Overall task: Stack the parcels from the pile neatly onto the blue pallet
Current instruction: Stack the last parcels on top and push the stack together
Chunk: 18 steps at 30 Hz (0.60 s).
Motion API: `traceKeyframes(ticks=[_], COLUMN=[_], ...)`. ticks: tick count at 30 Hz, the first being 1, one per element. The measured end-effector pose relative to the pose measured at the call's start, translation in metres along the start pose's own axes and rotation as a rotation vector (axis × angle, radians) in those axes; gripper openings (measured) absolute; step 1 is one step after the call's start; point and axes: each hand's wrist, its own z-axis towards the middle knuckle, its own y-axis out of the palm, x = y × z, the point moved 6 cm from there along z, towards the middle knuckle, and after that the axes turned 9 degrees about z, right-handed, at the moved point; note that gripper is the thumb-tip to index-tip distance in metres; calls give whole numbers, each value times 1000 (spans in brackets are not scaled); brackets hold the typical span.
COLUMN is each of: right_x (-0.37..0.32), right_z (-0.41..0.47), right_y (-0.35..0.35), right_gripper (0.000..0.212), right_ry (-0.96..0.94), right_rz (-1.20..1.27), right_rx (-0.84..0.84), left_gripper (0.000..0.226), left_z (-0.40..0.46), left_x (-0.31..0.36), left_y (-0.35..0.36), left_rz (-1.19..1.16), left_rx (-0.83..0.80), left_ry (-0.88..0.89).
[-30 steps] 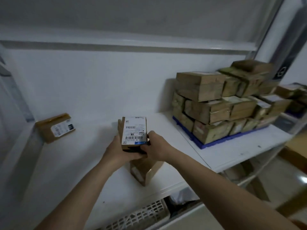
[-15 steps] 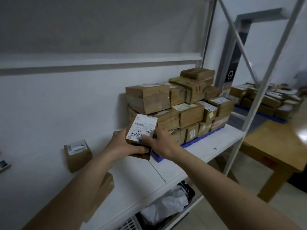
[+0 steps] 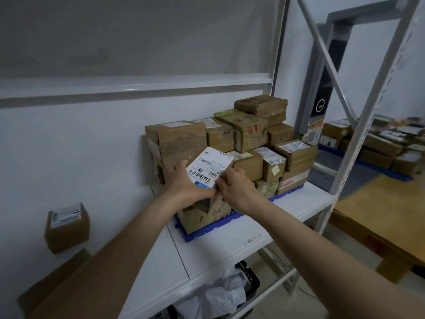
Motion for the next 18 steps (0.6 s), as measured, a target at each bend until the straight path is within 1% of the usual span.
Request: traceKeyframes(ticks=[2, 4, 6, 7, 9, 10, 11, 12, 14, 18], right_x=[6, 10, 15, 16, 16, 15, 14, 11, 6, 0], right_z=[9, 20, 34, 41, 55, 61, 67, 74, 86, 106], right_y=[-11, -25, -34, -36, -32, -27, -22, -16, -8, 2], right_gripper=[26, 30, 50, 62, 87, 90, 86, 77, 65, 65], right_ry=[-31, -39, -30, -26, -11, -4, -10, -20, -44, -77], right_rz=[17, 64, 177, 247, 338, 352, 345, 321, 277, 193], right_rx=[26, 104, 177, 182, 131, 100, 75, 64, 78, 119], left_gripper=[101, 104, 107, 107, 107, 107, 108, 108, 108, 109], left_z=[12, 25, 36, 41, 51, 55, 59, 62, 67, 74], left_x=[3, 3, 3, 2, -1, -3, -6, -10, -17, -27], left_y=[-2, -9, -18, -22, -28, -30, -32, -32, -30, -19], left_rz=[15, -28, -61, -76, -106, -123, -143, -159, -167, -217], left_rx=[-7, -38, -66, -70, -62, -56, -48, -37, 7, 133], left_ry=[-20, -39, -42, -42, -44, -49, -57, -66, -93, -119])
